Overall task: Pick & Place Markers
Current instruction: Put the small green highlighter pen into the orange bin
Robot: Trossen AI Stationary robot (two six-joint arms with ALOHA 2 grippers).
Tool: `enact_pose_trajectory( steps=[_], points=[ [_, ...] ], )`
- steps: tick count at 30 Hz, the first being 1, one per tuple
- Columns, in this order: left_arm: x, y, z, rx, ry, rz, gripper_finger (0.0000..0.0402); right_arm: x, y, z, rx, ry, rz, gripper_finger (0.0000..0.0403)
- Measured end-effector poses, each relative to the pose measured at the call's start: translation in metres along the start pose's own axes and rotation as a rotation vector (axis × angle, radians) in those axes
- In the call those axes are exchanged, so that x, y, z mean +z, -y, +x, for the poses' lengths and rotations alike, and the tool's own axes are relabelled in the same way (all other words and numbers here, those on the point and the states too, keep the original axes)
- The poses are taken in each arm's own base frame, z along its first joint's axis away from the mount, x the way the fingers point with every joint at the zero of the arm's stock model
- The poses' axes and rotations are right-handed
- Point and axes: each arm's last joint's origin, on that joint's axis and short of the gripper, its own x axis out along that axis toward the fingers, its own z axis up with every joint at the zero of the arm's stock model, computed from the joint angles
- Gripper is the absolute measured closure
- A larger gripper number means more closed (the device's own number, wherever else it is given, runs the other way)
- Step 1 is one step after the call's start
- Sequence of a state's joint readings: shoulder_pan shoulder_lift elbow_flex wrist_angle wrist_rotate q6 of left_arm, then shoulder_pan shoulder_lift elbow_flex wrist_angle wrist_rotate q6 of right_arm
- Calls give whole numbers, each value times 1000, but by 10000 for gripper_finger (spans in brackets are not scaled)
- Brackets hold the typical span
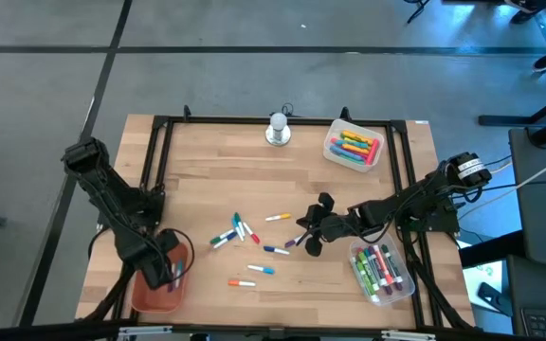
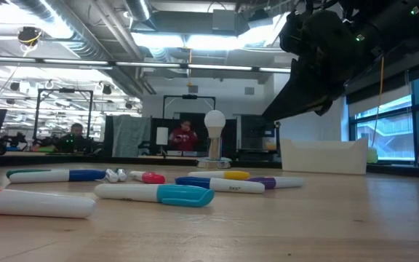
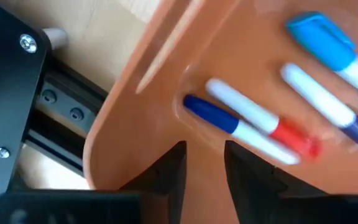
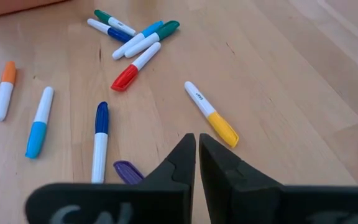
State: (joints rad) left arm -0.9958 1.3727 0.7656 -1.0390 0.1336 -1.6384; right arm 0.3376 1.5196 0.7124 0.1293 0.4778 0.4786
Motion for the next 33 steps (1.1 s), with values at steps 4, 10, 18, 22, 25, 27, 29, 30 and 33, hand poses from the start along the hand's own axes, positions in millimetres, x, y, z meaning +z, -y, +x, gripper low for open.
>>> enact_pose_trajectory(
  steps=[4,10,18,22,25,27,29,30,33],
  points=[
    [4,2,-16,24,0,-27,277,0,0,0,0,0,4,379],
    [16,4,-55,45,168,-83,254,0,0,0,0,1,15,379],
    [52,17,-88,-114,698,-211,251,0,0,0,0,1,13,379],
    [82,26,-75,-105,696,-192,246,0,0,0,0,1,12,379],
    [104,34,-55,-70,702,-174,240,0,0,0,-1,1,12,379],
    [118,38,-39,-35,660,-147,237,0,0,0,-1,1,11,379],
    [130,41,-27,3,600,-101,233,0,0,0,-1,0,7,379],
    [135,42,-22,27,570,-77,231,0,0,0,-2,-1,7,379],
    [147,43,-6,85,485,-22,224,-1,1,0,-4,-6,4,379]
  ],
)
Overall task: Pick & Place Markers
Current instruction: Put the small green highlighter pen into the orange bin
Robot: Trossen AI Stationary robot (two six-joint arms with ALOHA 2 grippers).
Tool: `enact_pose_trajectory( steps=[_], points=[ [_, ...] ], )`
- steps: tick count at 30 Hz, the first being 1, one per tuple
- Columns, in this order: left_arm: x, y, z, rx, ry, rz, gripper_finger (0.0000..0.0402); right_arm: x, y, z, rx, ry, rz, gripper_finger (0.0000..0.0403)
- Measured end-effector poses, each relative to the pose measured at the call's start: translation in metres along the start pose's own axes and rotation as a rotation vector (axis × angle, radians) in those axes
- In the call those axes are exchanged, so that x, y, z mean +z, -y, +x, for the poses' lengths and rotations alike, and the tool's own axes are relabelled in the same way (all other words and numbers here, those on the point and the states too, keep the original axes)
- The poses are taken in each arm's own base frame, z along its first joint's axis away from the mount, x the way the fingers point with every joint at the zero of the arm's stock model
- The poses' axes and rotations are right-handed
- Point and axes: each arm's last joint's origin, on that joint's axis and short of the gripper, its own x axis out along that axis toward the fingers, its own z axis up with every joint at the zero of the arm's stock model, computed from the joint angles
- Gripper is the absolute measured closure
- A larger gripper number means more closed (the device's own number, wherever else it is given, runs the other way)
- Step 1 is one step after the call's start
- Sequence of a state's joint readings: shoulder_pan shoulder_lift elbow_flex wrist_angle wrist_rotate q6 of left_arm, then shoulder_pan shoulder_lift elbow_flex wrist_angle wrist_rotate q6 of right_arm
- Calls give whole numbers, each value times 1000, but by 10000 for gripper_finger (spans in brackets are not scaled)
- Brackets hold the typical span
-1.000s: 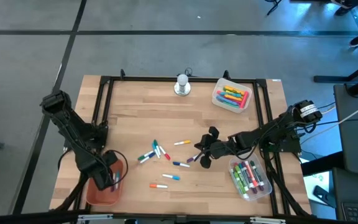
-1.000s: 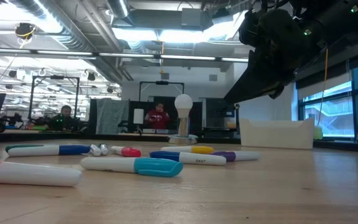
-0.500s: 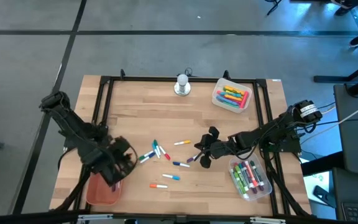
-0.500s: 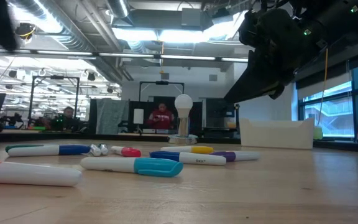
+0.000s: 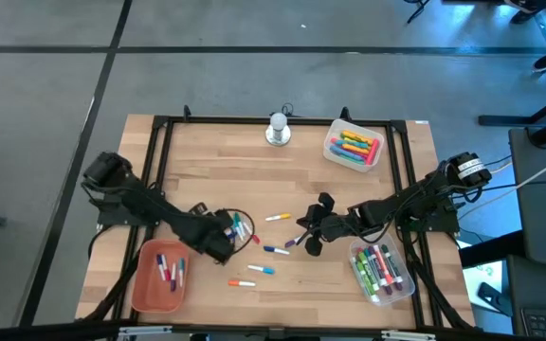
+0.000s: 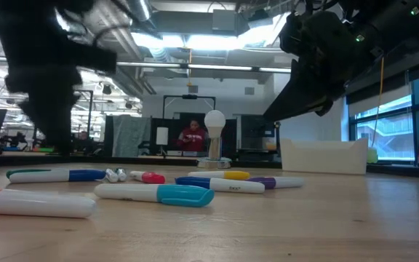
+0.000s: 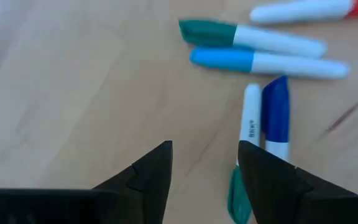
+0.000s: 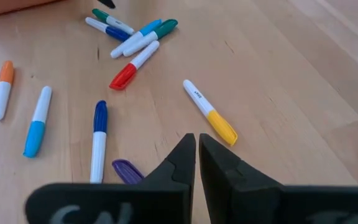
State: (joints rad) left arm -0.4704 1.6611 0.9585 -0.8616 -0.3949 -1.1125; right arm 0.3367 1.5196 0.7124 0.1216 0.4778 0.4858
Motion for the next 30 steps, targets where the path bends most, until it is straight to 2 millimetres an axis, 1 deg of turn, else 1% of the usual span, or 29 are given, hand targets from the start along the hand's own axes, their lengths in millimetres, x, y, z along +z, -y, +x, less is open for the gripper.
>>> enact_pose_trajectory(
  steps=[5,8,11,15,19,22,24,27,30],
  points=[
    [3,8,23,-9,-120,30,216,0,0,0,-1,-3,-2,379],
    [1,11,30,-7,-145,74,213,-1,0,0,-4,-8,-4,379],
    [1,11,32,6,-141,85,213,-1,1,0,-7,-14,-3,379],
    [4,7,26,22,-106,32,216,-2,1,0,-10,-19,-1,379],
    [13,1,21,27,-78,-30,215,-2,1,0,-10,-20,-4,379],
    [19,2,11,-6,-39,-64,213,-1,1,0,-8,-14,0,379],
    [21,2,9,5,-10,-72,212,-1,1,0,-8,-14,1,379],
    [29,3,2,9,66,-81,212,-1,1,0,-7,-11,23,379],
    [31,5,-1,6,96,-106,212,-1,1,0,-7,-11,47,379]
  ],
)
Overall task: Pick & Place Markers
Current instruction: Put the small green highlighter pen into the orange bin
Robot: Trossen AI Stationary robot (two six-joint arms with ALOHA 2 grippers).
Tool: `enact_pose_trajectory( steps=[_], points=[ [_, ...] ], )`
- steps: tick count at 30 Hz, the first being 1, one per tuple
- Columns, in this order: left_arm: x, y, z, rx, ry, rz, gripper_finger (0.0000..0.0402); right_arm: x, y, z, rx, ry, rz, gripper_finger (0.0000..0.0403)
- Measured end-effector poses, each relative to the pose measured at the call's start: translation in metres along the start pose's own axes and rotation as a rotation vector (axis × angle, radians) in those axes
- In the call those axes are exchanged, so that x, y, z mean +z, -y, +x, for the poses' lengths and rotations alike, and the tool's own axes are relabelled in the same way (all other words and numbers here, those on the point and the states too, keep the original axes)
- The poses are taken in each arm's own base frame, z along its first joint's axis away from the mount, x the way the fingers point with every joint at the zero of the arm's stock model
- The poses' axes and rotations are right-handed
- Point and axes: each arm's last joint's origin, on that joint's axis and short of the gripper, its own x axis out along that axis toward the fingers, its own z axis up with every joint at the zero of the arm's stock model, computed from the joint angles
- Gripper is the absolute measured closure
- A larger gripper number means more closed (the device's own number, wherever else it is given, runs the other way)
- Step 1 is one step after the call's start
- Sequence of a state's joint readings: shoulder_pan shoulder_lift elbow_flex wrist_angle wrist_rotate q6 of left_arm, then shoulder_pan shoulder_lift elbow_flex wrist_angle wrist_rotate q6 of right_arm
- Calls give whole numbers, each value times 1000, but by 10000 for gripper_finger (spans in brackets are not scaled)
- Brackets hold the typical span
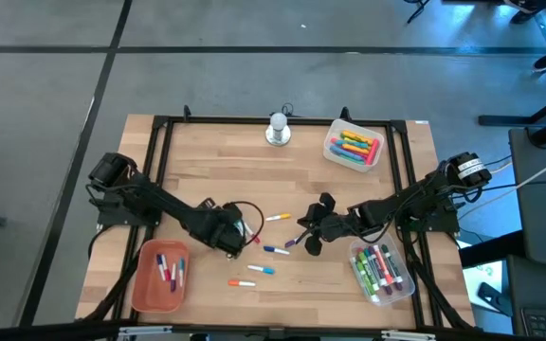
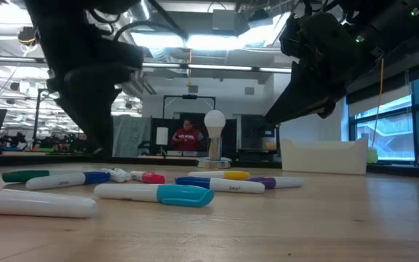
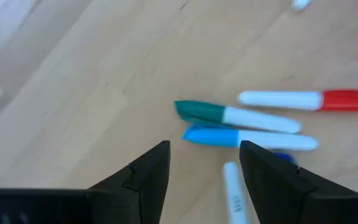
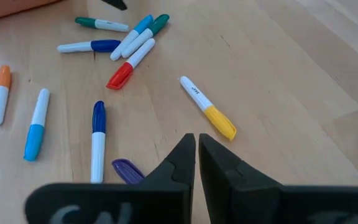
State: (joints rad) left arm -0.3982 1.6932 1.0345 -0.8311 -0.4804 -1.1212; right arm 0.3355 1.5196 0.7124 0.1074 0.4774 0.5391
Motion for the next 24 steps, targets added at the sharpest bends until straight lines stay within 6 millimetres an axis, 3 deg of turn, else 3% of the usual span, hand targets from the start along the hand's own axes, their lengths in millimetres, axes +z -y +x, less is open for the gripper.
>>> enact_pose_trajectory(
  steps=[17,24],
  points=[
    [-38,20,-25,-91,86,-149,212,-1,-1,0,11,-8,28,379],
    [-48,22,-28,-119,9,-70,213,-1,-1,0,24,-18,27,379]
  ],
)
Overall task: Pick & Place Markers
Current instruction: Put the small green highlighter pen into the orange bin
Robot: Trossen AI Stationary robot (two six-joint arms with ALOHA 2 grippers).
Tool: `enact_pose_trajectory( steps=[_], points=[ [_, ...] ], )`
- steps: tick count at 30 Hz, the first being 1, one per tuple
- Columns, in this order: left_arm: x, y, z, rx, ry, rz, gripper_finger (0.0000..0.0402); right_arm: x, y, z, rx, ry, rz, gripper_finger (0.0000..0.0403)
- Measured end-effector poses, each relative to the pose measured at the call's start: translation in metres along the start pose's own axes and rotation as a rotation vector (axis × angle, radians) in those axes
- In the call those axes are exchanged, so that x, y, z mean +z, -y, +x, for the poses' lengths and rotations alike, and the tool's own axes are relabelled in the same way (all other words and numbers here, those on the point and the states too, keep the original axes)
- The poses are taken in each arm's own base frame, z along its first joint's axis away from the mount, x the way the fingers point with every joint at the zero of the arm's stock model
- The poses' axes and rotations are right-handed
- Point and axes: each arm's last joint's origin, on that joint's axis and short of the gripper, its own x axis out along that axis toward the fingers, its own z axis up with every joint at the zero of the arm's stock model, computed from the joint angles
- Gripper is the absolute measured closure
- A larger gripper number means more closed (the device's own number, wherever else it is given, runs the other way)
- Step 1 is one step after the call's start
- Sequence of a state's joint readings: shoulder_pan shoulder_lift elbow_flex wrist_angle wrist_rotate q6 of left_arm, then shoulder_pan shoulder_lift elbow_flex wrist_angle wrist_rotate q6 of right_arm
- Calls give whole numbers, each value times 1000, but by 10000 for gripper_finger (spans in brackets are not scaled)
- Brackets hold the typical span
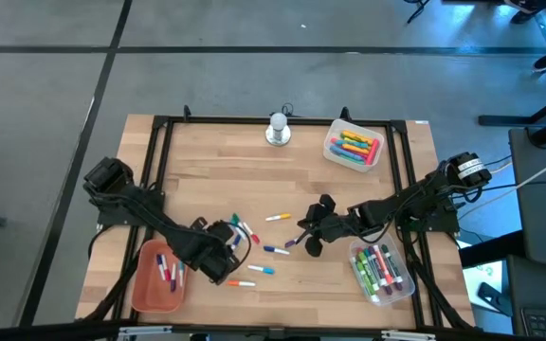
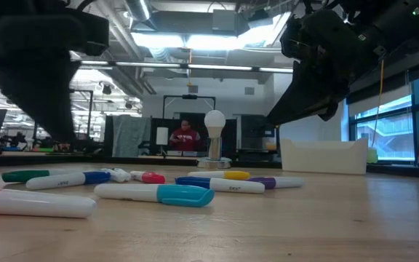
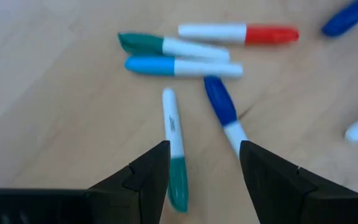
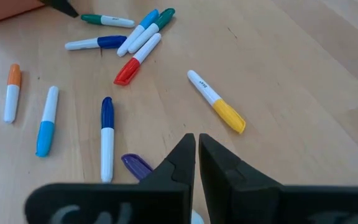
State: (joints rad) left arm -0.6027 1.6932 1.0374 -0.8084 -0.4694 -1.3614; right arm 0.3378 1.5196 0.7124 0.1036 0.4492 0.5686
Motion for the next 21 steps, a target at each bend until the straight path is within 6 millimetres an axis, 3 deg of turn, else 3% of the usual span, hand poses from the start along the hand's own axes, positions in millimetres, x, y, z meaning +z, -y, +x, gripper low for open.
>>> enact_pose_trajectory(
  steps=[21],
  points=[
    [1,-1,0,11,42,-3,217,1,1,0,-4,5,1,379]
  ],
)
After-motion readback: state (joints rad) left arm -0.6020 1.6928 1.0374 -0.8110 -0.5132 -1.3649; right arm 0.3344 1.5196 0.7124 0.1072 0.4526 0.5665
